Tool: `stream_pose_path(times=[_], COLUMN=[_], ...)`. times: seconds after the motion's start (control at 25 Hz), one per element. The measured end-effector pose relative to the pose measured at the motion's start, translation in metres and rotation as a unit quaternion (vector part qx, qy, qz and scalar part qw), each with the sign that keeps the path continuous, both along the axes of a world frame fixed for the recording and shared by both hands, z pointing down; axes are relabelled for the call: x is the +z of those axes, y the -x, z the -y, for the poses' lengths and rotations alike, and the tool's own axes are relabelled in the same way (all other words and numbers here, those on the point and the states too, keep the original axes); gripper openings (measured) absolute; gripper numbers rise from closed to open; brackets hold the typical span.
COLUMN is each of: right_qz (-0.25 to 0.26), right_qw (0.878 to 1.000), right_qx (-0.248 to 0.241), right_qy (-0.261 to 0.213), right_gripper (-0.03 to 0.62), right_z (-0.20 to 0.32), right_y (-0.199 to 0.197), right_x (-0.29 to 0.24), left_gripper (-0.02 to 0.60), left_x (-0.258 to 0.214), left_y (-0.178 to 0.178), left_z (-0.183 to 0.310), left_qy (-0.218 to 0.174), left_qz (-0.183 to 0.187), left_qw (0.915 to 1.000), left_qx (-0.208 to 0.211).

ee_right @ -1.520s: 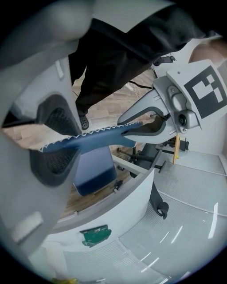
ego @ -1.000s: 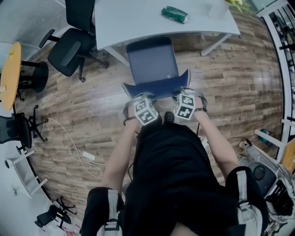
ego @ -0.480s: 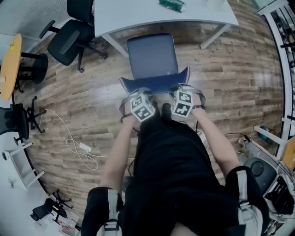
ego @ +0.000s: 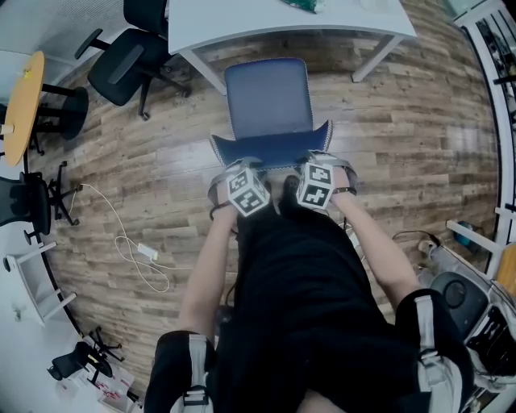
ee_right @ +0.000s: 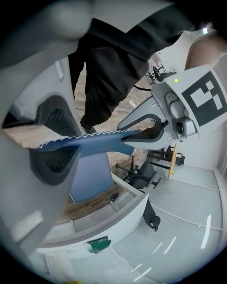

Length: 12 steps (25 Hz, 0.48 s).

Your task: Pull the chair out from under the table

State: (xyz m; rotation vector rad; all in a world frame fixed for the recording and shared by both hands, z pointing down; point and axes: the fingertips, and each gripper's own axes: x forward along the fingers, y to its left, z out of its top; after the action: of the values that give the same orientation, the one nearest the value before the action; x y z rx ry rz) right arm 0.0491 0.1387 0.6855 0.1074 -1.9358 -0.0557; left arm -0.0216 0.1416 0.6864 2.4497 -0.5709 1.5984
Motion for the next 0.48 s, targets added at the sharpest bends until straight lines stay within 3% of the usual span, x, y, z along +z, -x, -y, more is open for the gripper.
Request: stream_pose_path(times=[0.48], right_qz=[-0.005], right_qw=[1.0], right_qx=[0.005], right_qy=[0.001], right_gripper=[0.081], right_z=[-0.007], right_y=[-0.007], right_x=[-0.012], left_gripper=[0.096], left_x=[-0.015], left_y=[-0.008], left_z=[-0.009], left_qy=[0.003], left_qz=[-0.009], left_qw=[0.9999], left_qx=[0.014])
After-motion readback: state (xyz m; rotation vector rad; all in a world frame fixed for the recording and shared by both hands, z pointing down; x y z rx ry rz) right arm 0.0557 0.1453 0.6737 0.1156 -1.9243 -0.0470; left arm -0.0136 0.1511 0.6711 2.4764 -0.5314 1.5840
